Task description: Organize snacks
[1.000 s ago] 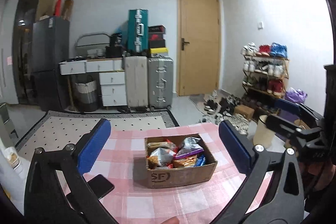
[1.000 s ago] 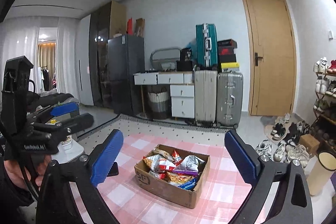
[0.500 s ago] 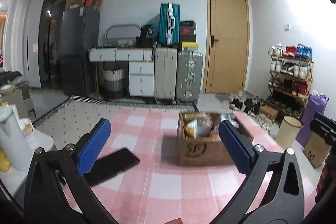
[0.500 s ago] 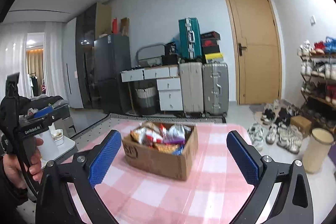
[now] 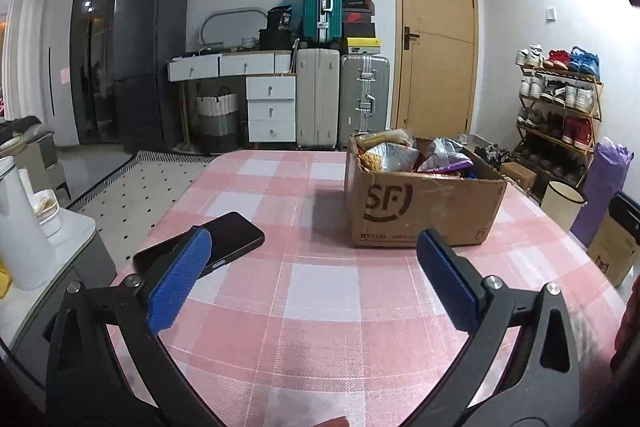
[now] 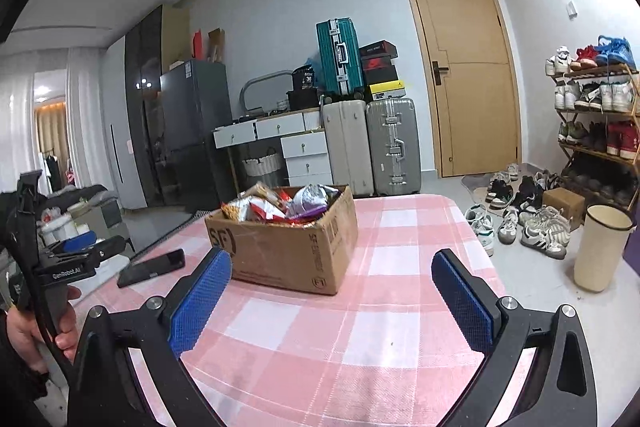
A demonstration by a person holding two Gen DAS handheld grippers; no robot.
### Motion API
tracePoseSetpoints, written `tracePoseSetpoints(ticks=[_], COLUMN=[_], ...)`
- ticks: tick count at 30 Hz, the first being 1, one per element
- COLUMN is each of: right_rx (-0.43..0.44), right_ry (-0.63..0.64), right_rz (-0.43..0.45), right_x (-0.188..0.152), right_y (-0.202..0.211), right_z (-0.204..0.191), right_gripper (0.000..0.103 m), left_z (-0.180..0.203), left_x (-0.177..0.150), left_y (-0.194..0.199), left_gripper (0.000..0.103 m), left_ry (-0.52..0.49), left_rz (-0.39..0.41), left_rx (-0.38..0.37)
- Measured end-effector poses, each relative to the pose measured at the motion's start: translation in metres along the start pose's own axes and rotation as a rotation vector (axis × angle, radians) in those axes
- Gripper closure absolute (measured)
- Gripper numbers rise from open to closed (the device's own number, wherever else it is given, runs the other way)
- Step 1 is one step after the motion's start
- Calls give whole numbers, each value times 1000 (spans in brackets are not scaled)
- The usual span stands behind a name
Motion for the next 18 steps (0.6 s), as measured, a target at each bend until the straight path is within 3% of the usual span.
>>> tracePoseSetpoints(ticks=[8,15,18], right_rx=[8,33,0], right_ry=[19,15,21], right_rz=[-8,-28,-44], right_x=[-17,-20,-20], right_y=[-10,-21,-25], right_z=[-1,1,-2], right_gripper=[1,1,1], left_z=[16,17,16], left_x=[-15,-11,-9], left_y=[-19,-12,-7], left_gripper=[0,0,0], left_ry=[-14,-9,-8], left_rz=[10,46,66], left_rx=[-23,-16,-15])
Point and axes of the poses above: each gripper's, at about its wrist camera, not at the fingertips, and y roughly against the way its jaws point, z to its right, x to its top, the point moved 1 cm from there along -y, roughly the way its jaws point, and after that the axes turned 15 degrees about x, right-handed, at the moved point
